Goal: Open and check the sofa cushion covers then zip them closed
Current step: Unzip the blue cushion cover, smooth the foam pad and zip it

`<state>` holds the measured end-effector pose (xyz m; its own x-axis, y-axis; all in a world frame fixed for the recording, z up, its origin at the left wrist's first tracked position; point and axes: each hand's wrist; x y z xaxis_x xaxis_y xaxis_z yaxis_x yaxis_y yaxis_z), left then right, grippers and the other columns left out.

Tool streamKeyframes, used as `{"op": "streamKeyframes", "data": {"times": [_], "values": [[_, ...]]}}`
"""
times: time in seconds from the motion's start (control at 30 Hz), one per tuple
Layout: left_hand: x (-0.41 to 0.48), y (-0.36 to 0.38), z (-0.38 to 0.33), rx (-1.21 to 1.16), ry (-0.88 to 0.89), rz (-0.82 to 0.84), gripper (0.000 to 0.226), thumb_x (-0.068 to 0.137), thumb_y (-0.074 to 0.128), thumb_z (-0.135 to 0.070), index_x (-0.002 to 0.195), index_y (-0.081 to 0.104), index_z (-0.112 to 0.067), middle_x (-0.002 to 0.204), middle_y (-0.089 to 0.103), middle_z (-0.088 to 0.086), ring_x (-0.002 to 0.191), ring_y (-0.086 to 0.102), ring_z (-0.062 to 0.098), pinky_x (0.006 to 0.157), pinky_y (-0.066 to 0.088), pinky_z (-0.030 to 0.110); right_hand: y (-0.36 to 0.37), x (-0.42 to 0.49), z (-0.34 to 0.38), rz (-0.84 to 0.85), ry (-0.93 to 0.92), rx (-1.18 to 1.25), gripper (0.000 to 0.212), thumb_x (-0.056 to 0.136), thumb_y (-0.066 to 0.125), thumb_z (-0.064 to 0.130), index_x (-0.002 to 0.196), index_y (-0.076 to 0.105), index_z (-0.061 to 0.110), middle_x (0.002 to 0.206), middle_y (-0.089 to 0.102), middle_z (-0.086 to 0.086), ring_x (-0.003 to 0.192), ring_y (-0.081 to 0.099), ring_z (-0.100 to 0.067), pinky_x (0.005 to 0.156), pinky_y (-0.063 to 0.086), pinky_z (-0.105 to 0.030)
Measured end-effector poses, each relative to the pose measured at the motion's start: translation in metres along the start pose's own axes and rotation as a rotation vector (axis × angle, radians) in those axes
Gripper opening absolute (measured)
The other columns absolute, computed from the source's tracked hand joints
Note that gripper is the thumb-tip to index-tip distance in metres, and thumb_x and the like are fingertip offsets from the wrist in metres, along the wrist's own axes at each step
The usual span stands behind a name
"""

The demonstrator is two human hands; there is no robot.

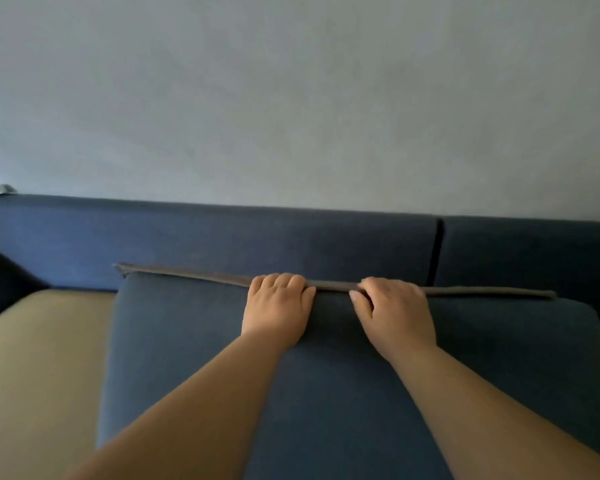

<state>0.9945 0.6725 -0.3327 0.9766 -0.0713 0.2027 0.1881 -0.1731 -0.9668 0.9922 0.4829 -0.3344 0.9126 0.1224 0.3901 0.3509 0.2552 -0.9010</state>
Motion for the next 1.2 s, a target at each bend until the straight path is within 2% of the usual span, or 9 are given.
{"op": "streamKeyframes", "data": {"times": [0.23, 0.4, 0.57, 0.63, 0.77, 0.87, 1.0, 1.07, 1.2], "values": [[0.067, 0.08, 0.032, -0.001, -0.03, 0.055, 0.035, 0.101, 0.021, -0.041, 0.102, 0.053, -0.028, 0.106, 0.058, -0.011, 0.106, 0.049, 0.013, 0.1, 0.027, 0.029, 0.103, 0.048, -0.004, 0.127, 0.153, -0.022, 0.034, 0.098, 0.024, 0.051, 0.089, 0.054, 0.035, 0.083, 0.055, 0.014, 0.088, 0.054, -0.009, 0.103, 0.036, -0.036], [0.107, 0.152, 0.057, -0.01, -0.034, 0.097, 0.038, 0.1, 0.02, -0.044, 0.101, 0.056, -0.029, 0.104, 0.059, -0.01, 0.104, 0.051, 0.015, 0.099, 0.03, 0.031, 0.175, 0.074, -0.012, 0.239, 0.187, -0.061, 0.041, 0.1, 0.023, 0.054, 0.106, 0.057, 0.033, 0.101, 0.061, 0.012, 0.105, 0.054, -0.013, 0.107, 0.033, -0.039], [0.136, 0.225, 0.063, -0.014, 0.007, 0.149, 0.043, 0.1, 0.02, -0.047, 0.102, 0.059, -0.028, 0.104, 0.06, -0.007, 0.103, 0.053, 0.016, 0.1, 0.032, 0.035, 0.244, 0.084, -0.038, 0.322, 0.245, -0.126, 0.045, 0.1, 0.02, 0.055, 0.105, 0.058, 0.03, 0.098, 0.061, 0.008, 0.098, 0.055, -0.015, 0.1, 0.035, -0.039], [0.142, 0.257, 0.06, -0.031, 0.031, 0.178, 0.044, 0.1, 0.021, -0.048, 0.103, 0.059, -0.027, 0.104, 0.06, -0.006, 0.103, 0.053, 0.017, 0.1, 0.032, 0.035, 0.272, 0.077, -0.052, 0.348, 0.267, -0.134, 0.048, 0.1, 0.019, 0.055, 0.117, 0.057, 0.03, 0.113, 0.063, 0.006, 0.111, 0.053, -0.016, 0.108, 0.03, -0.041], [0.158, 0.318, 0.069, -0.025, 0.022, 0.25, 0.047, 0.099, 0.021, -0.048, 0.11, 0.061, -0.026, 0.112, 0.061, -0.003, 0.109, 0.052, 0.019, 0.102, 0.031, 0.036, 0.329, 0.071, -0.071, 0.427, 0.274, -0.101, 0.058, 0.099, 0.019, 0.059, 0.143, 0.042, 0.028, 0.146, 0.047, 0.003, 0.138, 0.034, -0.018, 0.118, 0.014, -0.043], [0.164, 0.362, 0.082, 0.01, 0.022, 0.318, 0.05, 0.099, 0.02, -0.05, 0.126, 0.054, -0.026, 0.129, 0.056, -0.002, 0.124, 0.044, 0.019, 0.111, 0.023, 0.038, 0.375, 0.065, -0.077, 0.545, 0.28, -0.035, 0.064, 0.098, 0.014, 0.062, 0.154, 0.017, 0.031, 0.161, 0.02, 0.004, 0.149, 0.008, -0.02, 0.12, 0.001, -0.047], [0.139, 0.423, 0.097, 0.062, 0.003, 0.459, 0.062, 0.098, 0.014, -0.056, 0.152, 0.017, -0.027, 0.16, 0.014, -0.005, 0.147, 0.004, 0.015, 0.118, -0.001, 0.046, 0.436, 0.035, -0.079, 0.719, 0.279, -0.013, 0.067, 0.096, 0.014, 0.066, 0.154, -0.004, 0.039, 0.164, -0.011, 0.004, 0.149, -0.016, -0.024, 0.119, -0.007, -0.052], [0.131, 0.448, 0.101, 0.069, -0.012, 0.477, 0.064, 0.096, 0.012, -0.058, 0.153, 0.01, -0.029, 0.161, 0.006, -0.006, 0.147, -0.003, 0.014, 0.117, -0.004, 0.049, 0.458, 0.025, -0.079, 0.707, 0.273, -0.033, 0.067, 0.095, 0.014, 0.067, 0.153, -0.005, 0.041, 0.164, -0.012, 0.004, 0.149, -0.017, -0.025, 0.119, -0.007, -0.052], [0.138, 0.473, 0.107, 0.091, -0.013, 0.431, 0.07, 0.09, 0.005, -0.061, 0.152, 0.013, -0.03, 0.16, 0.012, -0.006, 0.147, 0.003, 0.015, 0.116, -0.003, 0.051, 0.48, 0.026, -0.081, 0.638, 0.248, -0.121, 0.07, 0.089, 0.006, 0.069, 0.153, 0.005, 0.041, 0.165, 0.001, 0.003, 0.15, -0.008, -0.027, 0.117, -0.003, -0.054]]}}
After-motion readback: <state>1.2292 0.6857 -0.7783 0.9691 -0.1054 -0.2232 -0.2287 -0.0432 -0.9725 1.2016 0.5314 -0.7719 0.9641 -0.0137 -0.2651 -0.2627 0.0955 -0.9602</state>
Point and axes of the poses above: each hand's wrist, its own x-axis towards the middle knuckle, its own y-axis out of the palm, z = x × y
